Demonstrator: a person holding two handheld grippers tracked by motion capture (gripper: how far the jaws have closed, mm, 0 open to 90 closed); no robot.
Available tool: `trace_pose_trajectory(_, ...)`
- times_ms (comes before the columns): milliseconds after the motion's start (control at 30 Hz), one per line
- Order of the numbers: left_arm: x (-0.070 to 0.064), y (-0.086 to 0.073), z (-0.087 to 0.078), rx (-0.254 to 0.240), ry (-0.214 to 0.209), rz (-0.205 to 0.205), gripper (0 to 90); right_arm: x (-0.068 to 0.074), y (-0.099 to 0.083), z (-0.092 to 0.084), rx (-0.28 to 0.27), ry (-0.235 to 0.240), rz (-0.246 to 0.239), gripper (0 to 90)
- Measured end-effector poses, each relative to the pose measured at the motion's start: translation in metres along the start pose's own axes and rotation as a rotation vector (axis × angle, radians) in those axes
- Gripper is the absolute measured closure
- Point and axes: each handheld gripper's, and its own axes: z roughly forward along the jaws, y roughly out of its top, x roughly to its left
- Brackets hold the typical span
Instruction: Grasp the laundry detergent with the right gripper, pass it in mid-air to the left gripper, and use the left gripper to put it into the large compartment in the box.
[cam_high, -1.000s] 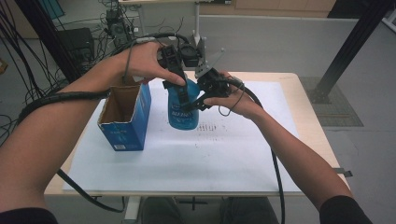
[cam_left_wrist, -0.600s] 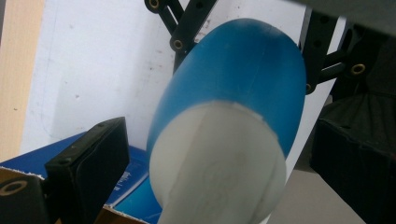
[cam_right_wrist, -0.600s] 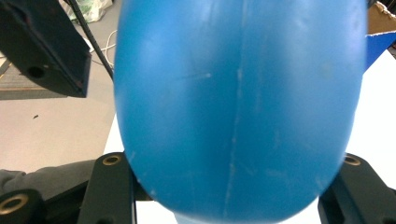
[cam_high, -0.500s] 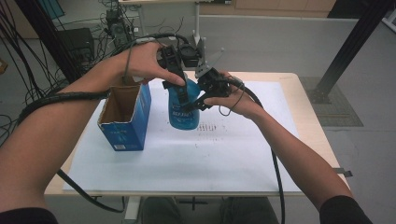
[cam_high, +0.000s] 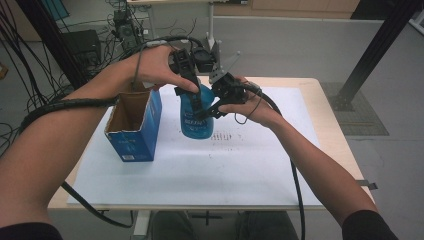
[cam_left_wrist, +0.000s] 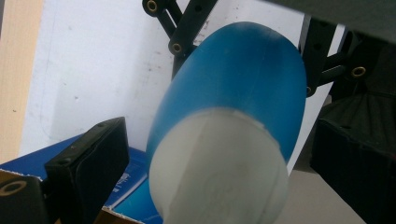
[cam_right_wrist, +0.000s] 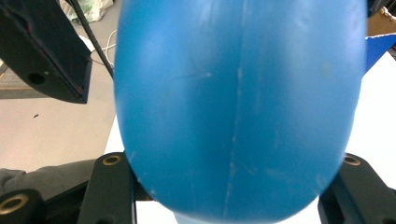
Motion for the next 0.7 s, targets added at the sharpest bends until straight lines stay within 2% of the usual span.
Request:
trace_pose_trajectory(100, 0.0011, 0.0005, -0.0001, 0.019, 0.003, 0.024, 5.4, -0.0004, 0.0001, 0.0005, -0.007, 0.004, -0.015, 43.1)
trace_pose_trajectory(233, 0.0007, 0.0004, 0.0016, 0.021, 0.005, 0.022, 6.0, -0.0006, 0.0003, 0.0000, -0.012, 0.006, -0.021, 43.1)
trace_pose_trajectory(267, 0.0005, 0.0003, 0.0022, 0.017, 0.004, 0.020, 6.4, -0.0004, 0.0002, -0.0005, -0.009, 0.004, -0.017, 43.2)
trace_pose_trajectory(300, -0.0023, -0.0001, 0.0048, -0.013, 0.005, -0.016, 7.7, 0.0000, 0.0001, -0.0013, -0.011, 0.015, -0.012, 43.1)
trace_pose_trajectory(433, -0.0023, 0.0004, 0.0054, -0.017, 0.002, -0.011, 9.2, -0.0011, -0.0005, -0.0007, -0.015, 0.008, -0.032, 43.1)
trace_pose_trajectory(600, -0.0023, 0.0005, 0.0052, -0.024, -0.001, -0.001, 14.7, 0.0002, -0.0001, -0.0015, -0.018, 0.021, -0.027, 43.1)
trace_pose_trajectory(700, -0.0022, 0.0002, 0.0052, -0.023, -0.005, 0.009, 17.0, 0.0006, 0.0001, -0.0015, -0.016, 0.010, -0.032, 43.2)
